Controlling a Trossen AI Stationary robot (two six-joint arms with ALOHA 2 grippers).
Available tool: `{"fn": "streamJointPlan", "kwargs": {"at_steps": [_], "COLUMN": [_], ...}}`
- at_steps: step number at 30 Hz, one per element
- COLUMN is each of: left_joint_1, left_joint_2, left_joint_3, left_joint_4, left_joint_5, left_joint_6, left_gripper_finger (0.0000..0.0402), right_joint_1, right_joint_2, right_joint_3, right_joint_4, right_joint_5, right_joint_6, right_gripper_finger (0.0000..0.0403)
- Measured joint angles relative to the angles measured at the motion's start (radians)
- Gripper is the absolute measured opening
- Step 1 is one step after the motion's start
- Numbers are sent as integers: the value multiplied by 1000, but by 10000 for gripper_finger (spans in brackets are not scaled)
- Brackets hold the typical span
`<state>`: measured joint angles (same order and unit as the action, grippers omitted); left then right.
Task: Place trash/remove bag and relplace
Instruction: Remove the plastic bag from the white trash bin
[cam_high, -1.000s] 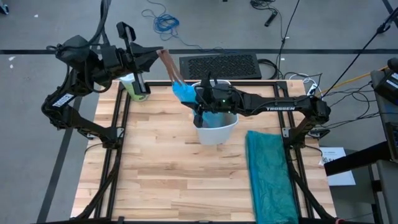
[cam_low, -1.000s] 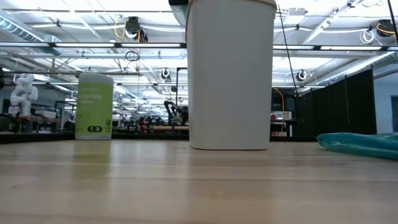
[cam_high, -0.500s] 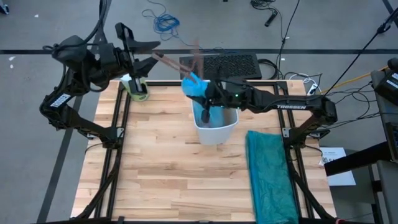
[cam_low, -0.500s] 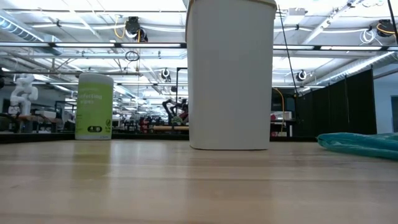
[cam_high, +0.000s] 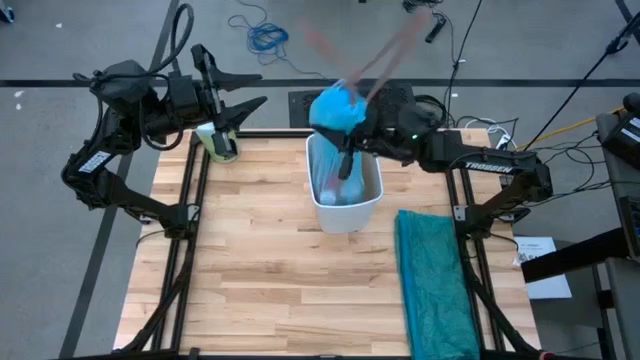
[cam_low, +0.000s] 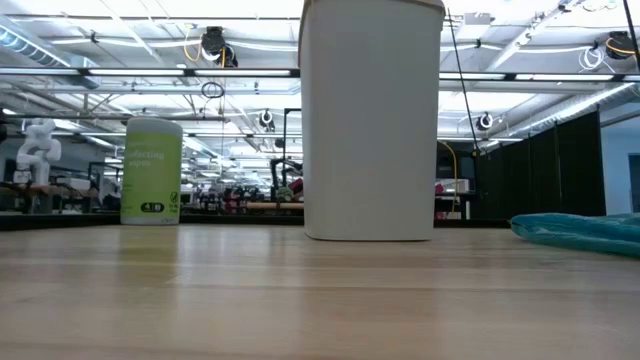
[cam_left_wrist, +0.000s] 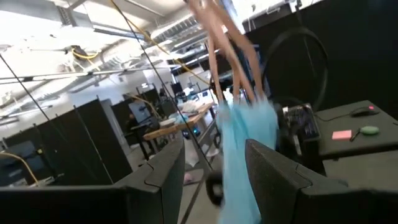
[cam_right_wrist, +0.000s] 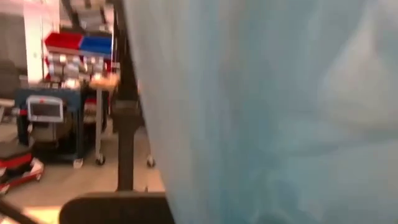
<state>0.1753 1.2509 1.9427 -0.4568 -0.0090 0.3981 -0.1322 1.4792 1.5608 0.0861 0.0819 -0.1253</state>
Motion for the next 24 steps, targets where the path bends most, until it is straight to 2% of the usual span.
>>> {"fn": "streamJointPlan", "kwargs": {"at_steps": [4, 11, 17, 20, 24], "left_joint_1": [0, 0, 0, 1, 0], "left_joint_2": [-18, -41, -46, -46, -56], "left_joint_3": [0, 0, 0, 0, -1], "left_joint_4": [-24, -32, -116, -152, -166], "left_joint_5": [-16, -159, -227, -220, -125], "left_joint_6": [1, 9, 2, 2, 2], "left_gripper_finger": [164, 163, 133, 112, 83], "right_joint_1": [0, 3, 17, 27, 33], "right_joint_2": [2, 32, 129, 184, 258], "right_joint_3": [94, 227, 380, 497, 664], "right_joint_4": [0, 14, -25, -76, -163], "right_joint_5": [-2, -22, -85, -92, -146], "right_joint_6": [-17, -6, 11, 0, 8], "right_gripper_finger": [0, 0, 0, 0, 0]}}
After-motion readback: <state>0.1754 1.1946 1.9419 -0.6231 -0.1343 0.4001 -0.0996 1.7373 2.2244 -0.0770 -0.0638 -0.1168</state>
